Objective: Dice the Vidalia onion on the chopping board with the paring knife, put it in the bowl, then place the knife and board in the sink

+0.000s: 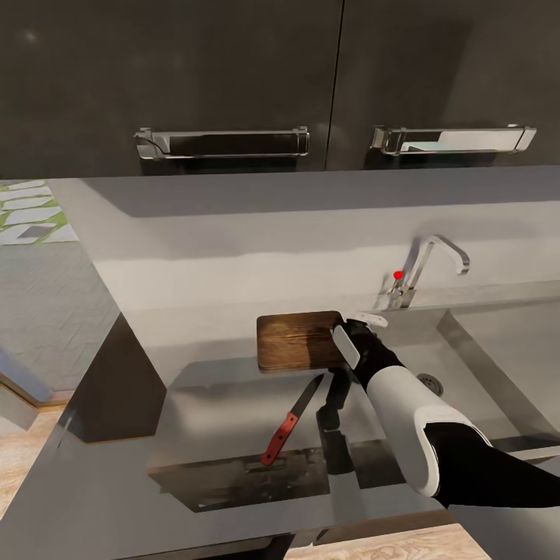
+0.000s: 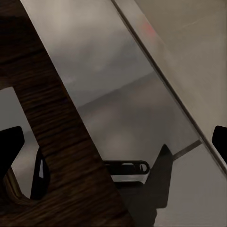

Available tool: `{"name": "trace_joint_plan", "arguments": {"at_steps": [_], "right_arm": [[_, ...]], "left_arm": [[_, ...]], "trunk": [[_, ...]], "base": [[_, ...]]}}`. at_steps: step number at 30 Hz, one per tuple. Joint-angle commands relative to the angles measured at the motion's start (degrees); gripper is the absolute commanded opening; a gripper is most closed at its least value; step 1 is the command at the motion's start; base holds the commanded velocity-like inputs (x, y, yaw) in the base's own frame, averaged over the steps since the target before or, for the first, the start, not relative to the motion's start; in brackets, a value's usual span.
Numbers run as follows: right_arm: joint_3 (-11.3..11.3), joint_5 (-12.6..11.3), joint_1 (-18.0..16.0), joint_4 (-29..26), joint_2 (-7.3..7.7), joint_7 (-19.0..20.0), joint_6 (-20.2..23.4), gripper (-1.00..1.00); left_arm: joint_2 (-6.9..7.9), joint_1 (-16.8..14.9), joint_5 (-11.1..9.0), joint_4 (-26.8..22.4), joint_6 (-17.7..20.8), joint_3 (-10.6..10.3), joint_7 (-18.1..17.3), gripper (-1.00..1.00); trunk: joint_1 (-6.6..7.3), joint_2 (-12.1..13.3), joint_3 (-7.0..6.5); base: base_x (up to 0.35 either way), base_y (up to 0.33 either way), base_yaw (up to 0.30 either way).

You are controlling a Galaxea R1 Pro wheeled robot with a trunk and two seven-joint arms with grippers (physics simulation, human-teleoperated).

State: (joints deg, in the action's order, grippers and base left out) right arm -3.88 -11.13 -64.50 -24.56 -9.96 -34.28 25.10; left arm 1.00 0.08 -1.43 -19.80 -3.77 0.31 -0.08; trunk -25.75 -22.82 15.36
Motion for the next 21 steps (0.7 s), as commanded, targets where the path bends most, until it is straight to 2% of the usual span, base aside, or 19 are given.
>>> {"name": "trace_joint_plan", "arguments": {"at_steps": [1,4,6,9,12,18,20,21], "right_arm": [[-0.12,-0.30,-0.04,-0.12,-0.04,-0.23,0.49,1.00],[0.03,-0.32,-0.04,-0.13,-0.04,-0.12,0.71,1.00],[0.88,-0.33,-0.02,-0.15,-0.04,0.37,0.78,1.00],[7.07,-0.30,-0.02,-0.21,-0.04,2.20,0.73,1.00],[9.76,-0.36,-0.02,-0.22,-0.04,3.73,0.58,1.00],[10.94,-0.56,-0.02,-0.17,-0.04,6.47,0.35,1.00],[11.08,-0.62,-0.02,-0.18,-0.04,8.67,0.27,1.00],[11.14,-0.62,-0.01,-0.21,-0.04,11.81,0.23,1.00]], "left_arm": [[-0.02,0.01,-0.15,-0.06,-0.09,-0.02,-0.01,1.00],[-0.03,0.01,-0.15,-0.06,-0.09,-0.04,-0.01,1.00],[-0.03,0.01,-0.15,-0.06,-0.09,-0.04,-0.01,1.00],[-0.04,0.01,-0.15,-0.06,-0.09,-0.05,-0.01,1.00],[-0.04,0.01,-0.15,-0.06,-0.09,-0.05,-0.01,1.00],[-0.04,0.01,-0.15,-0.04,-0.09,-0.05,-0.01,1.00],[-0.04,0.01,-0.15,-0.02,-0.09,-0.05,-0.01,1.00],[-0.04,0.01,-0.15,-0.05,-0.09,-0.05,-0.01,1.00]], "trunk": [[-0.03,-0.10,0.10],[-0.03,-0.10,0.10],[-0.03,-0.10,0.10],[-0.03,-0.10,0.10],[-0.03,-0.10,0.10],[-0.03,-0.10,0.10],[-0.03,-0.10,0.10],[-0.03,-0.10,0.10]], "base": [[0.000,0.000,0.000],[0.000,0.000,0.000],[0.000,0.000,0.000],[0.000,0.000,0.000],[0.000,0.000,0.000],[0.000,0.000,0.000],[-0.009,0.000,0.000],[-0.143,0.000,0.000]]}}
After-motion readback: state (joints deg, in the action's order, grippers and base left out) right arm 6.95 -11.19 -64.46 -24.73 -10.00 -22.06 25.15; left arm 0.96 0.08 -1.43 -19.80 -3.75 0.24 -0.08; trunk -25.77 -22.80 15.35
